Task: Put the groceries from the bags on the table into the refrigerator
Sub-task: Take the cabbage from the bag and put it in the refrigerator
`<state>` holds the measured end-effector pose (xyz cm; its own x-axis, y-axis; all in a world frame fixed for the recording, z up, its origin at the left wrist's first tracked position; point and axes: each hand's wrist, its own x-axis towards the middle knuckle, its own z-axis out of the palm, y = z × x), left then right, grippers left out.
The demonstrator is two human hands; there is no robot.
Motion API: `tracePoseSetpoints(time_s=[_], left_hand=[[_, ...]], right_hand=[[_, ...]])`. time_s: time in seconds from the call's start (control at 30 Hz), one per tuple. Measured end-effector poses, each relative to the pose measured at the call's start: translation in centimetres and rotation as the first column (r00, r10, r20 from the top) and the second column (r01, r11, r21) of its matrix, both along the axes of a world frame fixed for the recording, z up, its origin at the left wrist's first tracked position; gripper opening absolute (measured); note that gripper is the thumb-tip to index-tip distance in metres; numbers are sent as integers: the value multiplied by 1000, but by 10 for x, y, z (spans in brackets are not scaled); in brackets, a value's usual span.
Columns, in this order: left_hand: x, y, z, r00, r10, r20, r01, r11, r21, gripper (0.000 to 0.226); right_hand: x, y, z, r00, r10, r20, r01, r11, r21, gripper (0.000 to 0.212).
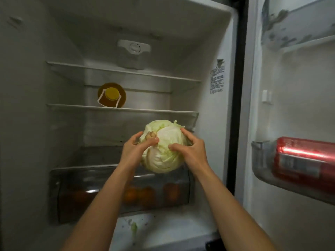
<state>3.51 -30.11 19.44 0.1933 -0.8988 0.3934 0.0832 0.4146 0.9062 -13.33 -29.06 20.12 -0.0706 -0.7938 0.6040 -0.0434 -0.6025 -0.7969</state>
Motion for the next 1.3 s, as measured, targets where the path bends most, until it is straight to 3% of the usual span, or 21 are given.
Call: tracePoseSetpoints(time_s=[0.37,0.5,0.6,0.73,0.83,0.93,1.07,1.17,1.3], left_hand=[[12,-163,18,990,-86,113,74,992,105,54],[11,-209,27,982,-11,189,-9,995,103,63],[15,-235,27,981,-35,190,18,996,87,71],[19,-261,23,985,-25,168,7,994,108,77],[15,-271,20,975,16,222,-43,992,117,57],[13,-273,20,954,50,294,-88,990,115,35],[22,-266,17,926,111,361,-175,973,151,81],[28,-260,11,911,164,379,-249,951,185,69],[33,-247,9,922,114,370,-164,981,106,62]], right_hand=[[25,-158,1,990,-99,105,88,990,110,63],[26,-200,5,987,-101,129,84,988,133,59],[31,-229,8,987,-88,132,71,989,129,66],[32,-261,8,995,-91,36,85,989,123,68],[29,-274,6,994,-110,-19,111,989,102,60],[31,-277,10,977,-125,-170,143,985,95,58],[37,-267,11,937,-163,-310,195,978,76,62],[43,-256,8,930,-153,-336,190,978,83,62],[48,-243,8,864,-165,-477,216,975,54,68]])
